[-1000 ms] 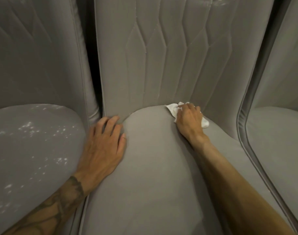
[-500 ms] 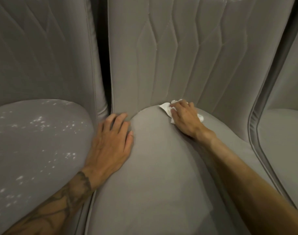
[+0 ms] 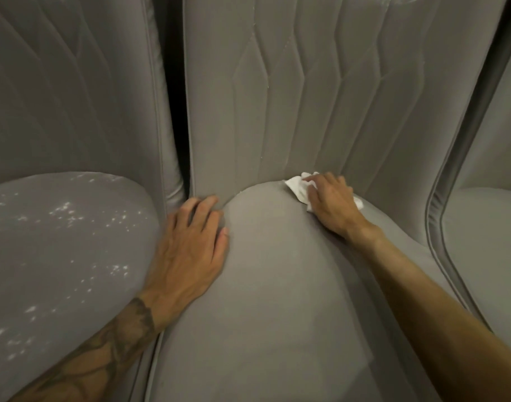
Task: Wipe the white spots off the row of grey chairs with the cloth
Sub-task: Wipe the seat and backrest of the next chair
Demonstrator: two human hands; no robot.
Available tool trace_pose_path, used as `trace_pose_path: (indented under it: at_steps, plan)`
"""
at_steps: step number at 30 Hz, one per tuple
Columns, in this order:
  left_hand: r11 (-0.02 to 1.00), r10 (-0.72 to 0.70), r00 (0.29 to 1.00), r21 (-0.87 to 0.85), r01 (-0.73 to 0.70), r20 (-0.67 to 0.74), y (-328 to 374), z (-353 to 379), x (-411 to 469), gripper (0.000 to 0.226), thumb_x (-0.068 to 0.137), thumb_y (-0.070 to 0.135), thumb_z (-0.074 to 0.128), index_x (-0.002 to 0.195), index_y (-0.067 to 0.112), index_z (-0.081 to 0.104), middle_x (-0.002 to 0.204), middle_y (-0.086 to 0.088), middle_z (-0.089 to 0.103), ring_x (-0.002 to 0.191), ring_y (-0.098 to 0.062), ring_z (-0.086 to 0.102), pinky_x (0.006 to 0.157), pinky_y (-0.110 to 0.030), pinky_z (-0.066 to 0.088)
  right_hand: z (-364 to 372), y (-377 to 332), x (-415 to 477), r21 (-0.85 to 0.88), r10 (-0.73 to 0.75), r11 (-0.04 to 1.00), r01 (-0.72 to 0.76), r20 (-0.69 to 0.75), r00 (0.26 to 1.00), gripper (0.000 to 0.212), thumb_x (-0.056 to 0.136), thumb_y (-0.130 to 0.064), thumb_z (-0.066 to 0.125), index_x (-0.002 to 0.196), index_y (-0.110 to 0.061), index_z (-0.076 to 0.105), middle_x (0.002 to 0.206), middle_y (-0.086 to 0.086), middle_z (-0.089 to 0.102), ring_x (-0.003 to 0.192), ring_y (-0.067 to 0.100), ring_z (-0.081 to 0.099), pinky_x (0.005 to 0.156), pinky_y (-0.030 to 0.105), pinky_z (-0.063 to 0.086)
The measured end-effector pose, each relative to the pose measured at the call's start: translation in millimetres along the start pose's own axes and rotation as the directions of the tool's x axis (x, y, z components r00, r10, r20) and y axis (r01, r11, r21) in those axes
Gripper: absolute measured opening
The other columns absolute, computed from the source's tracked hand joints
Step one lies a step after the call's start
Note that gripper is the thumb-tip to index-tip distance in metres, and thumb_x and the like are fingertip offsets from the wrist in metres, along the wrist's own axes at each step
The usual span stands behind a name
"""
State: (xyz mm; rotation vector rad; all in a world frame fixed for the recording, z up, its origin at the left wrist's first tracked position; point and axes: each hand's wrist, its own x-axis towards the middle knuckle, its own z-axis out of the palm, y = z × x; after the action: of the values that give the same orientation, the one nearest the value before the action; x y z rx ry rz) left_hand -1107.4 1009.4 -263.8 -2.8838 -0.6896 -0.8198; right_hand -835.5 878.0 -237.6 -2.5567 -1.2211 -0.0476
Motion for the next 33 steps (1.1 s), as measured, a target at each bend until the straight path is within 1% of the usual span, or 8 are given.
trace_pose_path:
  at_steps: [2,8,12,18,23,27,29,33]
  plan:
    - [1.0,-0.007,1.0,0.005,0.007,0.0,0,-1,0,0.029,0.104,0.031,0.047,0.116,0.01,0.061,0.145,-0.01,0.052,0.132,-0.036,0.045,0.104,-0.054,0.045,7,-18,1,-0.015,0.017,1.0,-0.018,-0.031,0.999,0.037,0.101,-0.019,0.045,0.136,-0.011,0.055,0.137,0.014,0.055,0.12,0.037,0.047,0.098,0.04,0.029]
    - [1.0,0.004,1.0,0.016,-0.004,0.011,-1,0,0,0.031,0.104,0.031,0.046,0.119,0.009,0.061,0.146,-0.011,0.051,0.133,-0.036,0.046,0.105,-0.053,0.044,25,-69,0,0.075,-0.239,0.969,0.236,0.046,0.97,0.034,0.105,-0.026,0.04,0.135,-0.019,0.055,0.139,0.005,0.051,0.117,0.034,0.046,0.096,0.042,0.033]
    - [1.0,-0.018,1.0,0.003,0.017,0.005,0,-2,0,0.03,0.104,0.031,0.045,0.118,0.01,0.062,0.146,-0.009,0.052,0.133,-0.035,0.045,0.104,-0.052,0.044,23,-59,8,0.018,-0.044,0.999,0.044,-0.008,0.999,0.04,0.1,-0.021,0.046,0.14,-0.018,0.051,0.142,0.006,0.05,0.124,0.035,0.043,0.102,0.043,0.031]
    - [1.0,-0.014,1.0,-0.006,0.014,0.014,1,-3,0,0.032,0.104,0.029,0.045,0.121,0.007,0.062,0.146,-0.01,0.053,0.134,-0.034,0.047,0.106,-0.051,0.045,36,-110,-18,0.08,-0.283,0.957,0.28,0.038,0.958,0.032,0.1,-0.022,0.047,0.13,-0.016,0.055,0.133,0.006,0.052,0.113,0.034,0.047,0.092,0.044,0.036]
    - [1.0,-0.022,0.999,0.019,0.021,0.045,3,-5,1,0.033,0.104,0.03,0.044,0.123,0.009,0.061,0.147,-0.01,0.054,0.135,-0.034,0.047,0.106,-0.05,0.044,22,-95,-2,0.006,-0.108,0.994,0.108,0.054,0.993,0.038,0.101,-0.023,0.046,0.138,-0.016,0.05,0.139,0.007,0.05,0.123,0.034,0.044,0.099,0.043,0.032]
    - [0.999,-0.02,0.999,-0.04,0.022,0.03,1,-4,0,0.035,0.105,0.029,0.044,0.13,0.011,0.059,0.147,-0.006,0.053,0.136,-0.031,0.046,0.108,-0.048,0.043,39,-123,-34,0.074,-0.358,0.932,0.355,0.028,0.933,0.031,0.102,-0.026,0.043,0.128,-0.015,0.054,0.131,0.008,0.052,0.111,0.034,0.047,0.09,0.043,0.032]
    - [0.999,-0.009,1.0,-0.041,0.01,0.028,0,-3,0,0.033,0.105,0.028,0.044,0.128,0.011,0.059,0.147,-0.005,0.052,0.136,-0.031,0.046,0.108,-0.048,0.042,35,-108,-26,0.064,-0.397,0.916,0.395,0.027,0.917,0.031,0.103,-0.027,0.04,0.13,-0.019,0.053,0.134,0.005,0.052,0.112,0.031,0.046,0.089,0.041,0.031]
    - [1.0,0.004,1.0,-0.021,-0.004,0.027,1,-4,0,0.027,0.106,0.026,0.044,0.118,0.008,0.06,0.147,-0.01,0.053,0.134,-0.035,0.048,0.108,-0.051,0.044,30,-89,1,-0.009,-0.201,0.98,0.201,0.007,0.98,0.041,0.098,-0.024,0.052,0.138,-0.016,0.05,0.136,0.008,0.051,0.121,0.033,0.044,0.096,0.042,0.032]
